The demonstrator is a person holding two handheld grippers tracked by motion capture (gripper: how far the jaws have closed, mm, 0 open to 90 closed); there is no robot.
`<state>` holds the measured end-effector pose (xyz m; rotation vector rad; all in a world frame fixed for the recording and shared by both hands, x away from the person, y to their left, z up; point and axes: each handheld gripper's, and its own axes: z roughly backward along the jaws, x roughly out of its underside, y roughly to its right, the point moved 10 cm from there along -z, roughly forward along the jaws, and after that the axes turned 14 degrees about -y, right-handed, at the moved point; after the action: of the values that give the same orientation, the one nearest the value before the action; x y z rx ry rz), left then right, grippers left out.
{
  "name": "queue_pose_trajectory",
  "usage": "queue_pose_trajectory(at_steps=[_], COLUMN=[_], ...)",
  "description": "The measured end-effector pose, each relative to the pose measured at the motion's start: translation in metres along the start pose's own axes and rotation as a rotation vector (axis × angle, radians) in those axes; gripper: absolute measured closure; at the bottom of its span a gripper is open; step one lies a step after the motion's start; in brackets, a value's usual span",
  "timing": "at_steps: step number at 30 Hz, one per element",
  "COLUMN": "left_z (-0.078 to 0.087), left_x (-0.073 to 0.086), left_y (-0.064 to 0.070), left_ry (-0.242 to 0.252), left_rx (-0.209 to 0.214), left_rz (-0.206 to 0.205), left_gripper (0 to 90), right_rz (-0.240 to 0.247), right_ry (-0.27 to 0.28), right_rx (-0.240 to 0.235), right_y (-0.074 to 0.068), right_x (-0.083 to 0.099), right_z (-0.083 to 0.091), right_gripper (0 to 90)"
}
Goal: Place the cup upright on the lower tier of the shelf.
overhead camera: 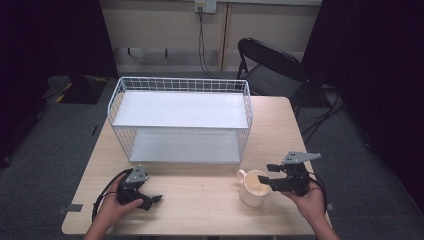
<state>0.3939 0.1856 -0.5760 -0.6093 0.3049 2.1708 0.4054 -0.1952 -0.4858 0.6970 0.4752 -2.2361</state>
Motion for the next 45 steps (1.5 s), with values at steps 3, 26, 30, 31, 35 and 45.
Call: queue_pose_trajectory(at_steps=[3, 26, 30, 31, 35, 45], left_z=[0.0, 0.0, 0.0, 0.0, 0.0, 0.0], left_x=[0.0, 0.0, 0.0, 0.0, 0.0, 0.0], left_y=[0.0, 0.0, 0.0, 0.0, 0.0, 0.0], left_ry=[0.0, 0.0, 0.0, 0.0, 0.0, 0.0], left_rx=[0.0, 0.002, 0.002, 0.002, 0.002, 0.002], left_rz=[0.0, 0.0, 0.0, 0.0, 0.0, 0.0], left_gripper=[0.0, 0.0, 0.0, 0.0, 0.0, 0.0], right_rz=[-0.012, -0.033, -0.024, -0.022, -0.008, 0.038], right_ry=[-0.001, -0.011, -0.014, -0.014, -0.015, -0.016], right_rx=[-0.004, -0.003, 0.004, 0.005, 0.015, 0.059], right_y=[0.0, 0.001, 0.0, 0.0, 0.0, -0.001], right_x=[0.001, 0.008, 0.01, 0.01, 0.008, 0.007], right_z=[-0.002, -0.016, -0.021, -0.021, -0.022, -0.02], right_gripper=[45.1, 69.1, 72.4, 72.9, 77.5, 81.8])
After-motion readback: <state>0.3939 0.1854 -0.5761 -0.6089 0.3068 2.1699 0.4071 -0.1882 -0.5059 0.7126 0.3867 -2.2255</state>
